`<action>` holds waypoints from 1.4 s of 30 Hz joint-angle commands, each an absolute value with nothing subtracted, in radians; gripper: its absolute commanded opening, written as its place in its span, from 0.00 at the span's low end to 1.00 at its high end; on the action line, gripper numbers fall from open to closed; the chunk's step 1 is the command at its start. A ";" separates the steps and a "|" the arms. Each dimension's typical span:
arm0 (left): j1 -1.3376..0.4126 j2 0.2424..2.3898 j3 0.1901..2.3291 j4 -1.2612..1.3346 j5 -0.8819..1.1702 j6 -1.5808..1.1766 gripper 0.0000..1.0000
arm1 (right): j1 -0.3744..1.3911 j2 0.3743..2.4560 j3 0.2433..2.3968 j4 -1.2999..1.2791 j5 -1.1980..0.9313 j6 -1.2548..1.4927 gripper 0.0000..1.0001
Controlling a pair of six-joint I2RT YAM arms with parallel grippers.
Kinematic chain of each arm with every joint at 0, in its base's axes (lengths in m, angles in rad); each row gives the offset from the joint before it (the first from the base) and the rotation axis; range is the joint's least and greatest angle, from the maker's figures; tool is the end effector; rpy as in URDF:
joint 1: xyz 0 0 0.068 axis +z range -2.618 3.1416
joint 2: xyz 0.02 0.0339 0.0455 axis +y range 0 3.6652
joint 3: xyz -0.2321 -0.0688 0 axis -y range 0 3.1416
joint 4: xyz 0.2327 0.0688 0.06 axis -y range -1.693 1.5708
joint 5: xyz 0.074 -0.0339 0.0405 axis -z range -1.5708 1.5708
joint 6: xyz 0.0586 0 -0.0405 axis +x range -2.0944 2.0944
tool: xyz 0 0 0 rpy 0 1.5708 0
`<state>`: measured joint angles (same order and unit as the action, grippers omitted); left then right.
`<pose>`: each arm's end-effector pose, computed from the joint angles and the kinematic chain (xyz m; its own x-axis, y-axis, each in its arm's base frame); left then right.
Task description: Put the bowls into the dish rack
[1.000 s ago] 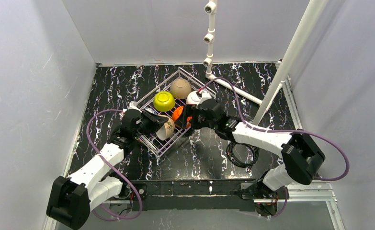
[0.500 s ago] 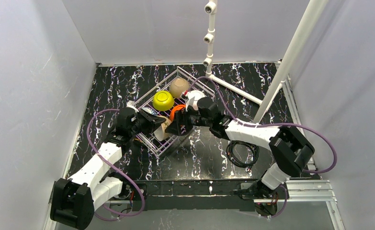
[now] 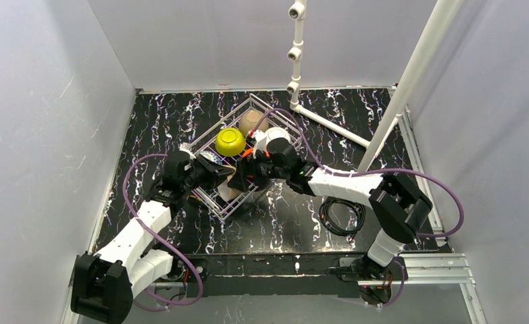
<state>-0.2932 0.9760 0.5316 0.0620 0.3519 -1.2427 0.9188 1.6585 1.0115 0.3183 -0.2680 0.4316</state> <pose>0.2292 -0.0903 0.2117 -0.6618 -0.7285 -0.1772 -0.1521 0.3619 -0.9197 0.2217 0.3160 0.2102 -0.5622 -0.0716 -0.8239 -0.7524 0.4579 0.4736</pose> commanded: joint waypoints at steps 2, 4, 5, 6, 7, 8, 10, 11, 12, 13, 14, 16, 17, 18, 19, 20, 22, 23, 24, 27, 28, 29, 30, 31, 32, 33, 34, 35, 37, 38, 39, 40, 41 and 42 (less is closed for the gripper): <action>-0.288 0.933 0.573 0.077 0.376 -1.249 0.00 | 0.946 1.691 1.071 0.301 -0.185 0.475 0.99; -0.288 0.927 0.571 0.080 0.366 -1.252 0.00 | 0.955 1.685 1.062 0.292 -0.140 0.510 0.99; -0.287 0.924 0.571 0.081 0.362 -1.252 0.00 | 0.961 1.680 1.055 0.291 -0.115 0.524 0.99; -0.287 0.921 0.571 0.082 0.358 -1.251 0.00 | 0.965 1.674 1.047 0.292 -0.094 0.538 0.99; -0.286 0.918 0.571 0.083 0.355 -1.251 0.00 | 0.969 1.669 1.041 0.290 -0.074 0.549 0.99; -0.286 0.914 0.572 0.083 0.350 -1.252 0.00 | 0.972 1.663 1.037 0.290 -0.054 0.561 0.99; -0.287 0.912 0.572 0.083 0.346 -1.253 0.00 | 0.975 1.652 1.027 0.292 -0.030 0.575 0.99; -0.287 0.912 0.574 0.083 0.346 -1.252 0.00 | 0.977 1.649 1.024 0.295 -0.022 0.580 0.98; -0.286 0.912 0.573 0.083 0.347 -1.254 0.00 | 0.979 1.648 1.023 0.294 -0.016 0.584 0.97; -0.287 0.913 0.574 0.083 0.346 -1.256 0.00 | 0.977 1.646 1.023 0.291 -0.012 0.590 0.96; -0.286 0.913 0.574 0.084 0.346 -1.259 0.00 | 0.978 1.647 1.024 0.291 -0.013 0.595 0.94; -0.287 0.912 0.574 0.088 0.348 -1.260 0.00 | 0.977 1.652 1.032 0.280 -0.018 0.610 0.90; -0.287 0.911 0.575 0.090 0.351 -1.263 0.00 | 0.978 1.654 1.036 0.278 -0.024 0.617 0.88; -0.287 0.910 0.576 0.095 0.351 -1.265 0.00 | 0.977 1.657 1.038 0.278 -0.032 0.625 0.87; -0.287 0.909 0.577 0.100 0.351 -1.267 0.00 | 0.978 1.659 1.040 0.278 -0.038 0.633 0.86; -0.287 0.908 0.579 0.112 0.353 -1.271 0.00 | 0.979 1.661 1.043 0.278 -0.043 0.637 0.84; -0.286 0.908 0.582 0.126 0.355 -1.276 0.00 | 0.983 1.666 1.051 0.273 -0.044 0.641 0.80; -0.287 0.908 0.585 0.130 0.356 -1.278 0.00 | 0.984 1.670 1.056 0.268 -0.043 0.641 0.77; -0.287 0.909 0.586 0.132 0.357 -1.279 0.00 | 0.985 1.672 1.061 0.262 -0.042 0.641 0.75; -0.287 0.914 0.589 0.141 0.363 -1.284 0.00 | 0.986 1.678 1.075 0.239 -0.027 0.636 0.71; -0.287 0.917 0.588 0.145 0.365 -1.288 0.00 | 0.990 1.678 1.077 0.239 -0.024 0.630 0.69; -0.286 0.918 0.588 0.148 0.366 -1.288 0.00 | 0.993 1.675 1.078 0.240 -0.019 0.623 0.67; -0.286 0.920 0.586 0.150 0.369 -1.287 0.00 | 0.996 1.672 1.077 0.243 -0.016 0.613 0.65; -0.286 0.922 0.585 0.150 0.370 -1.285 0.00 | 1.001 1.666 1.077 0.246 -0.008 0.602 0.64; -0.287 0.923 0.583 0.150 0.370 -1.285 0.00 | 1.007 1.659 1.078 0.250 -0.004 0.586 0.63; -0.286 0.923 0.581 0.150 0.370 -1.284 0.00 | 1.013 1.653 1.080 0.252 0.029 0.566 0.62; -0.287 0.925 0.579 0.150 0.370 -1.281 0.00 | 1.022 1.646 1.081 0.252 0.049 0.548 0.61; -0.287 0.924 0.576 0.150 0.369 -1.280 0.00 | 1.028 1.641 1.085 0.251 0.063 0.528 0.60; -0.286 0.923 0.571 0.150 0.367 -1.278 0.08 | 1.038 1.630 1.090 0.248 0.094 0.491 0.59; -0.286 0.924 0.570 0.148 0.367 -1.277 0.16 | 1.042 1.626 1.093 0.246 0.110 0.473 0.59; -0.286 0.923 0.570 0.143 0.366 -1.277 0.21 | 1.045 1.620 1.096 0.243 0.128 0.458 0.58; -0.287 0.923 0.574 0.131 0.365 -1.274 0.25 | 1.046 1.617 1.097 0.241 0.143 0.440 0.58; -0.287 0.923 0.583 0.103 0.361 -1.269 0.30 | 1.048 1.612 1.097 0.242 0.156 0.428 0.57; -0.287 0.925 0.603 0.052 0.349 -1.255 0.34 | 1.047 1.609 1.097 0.241 0.166 0.414 0.57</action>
<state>-0.2844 0.9539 0.5335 0.0731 0.3233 -1.2610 1.0370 1.6623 1.0519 0.2478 0.0654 0.5175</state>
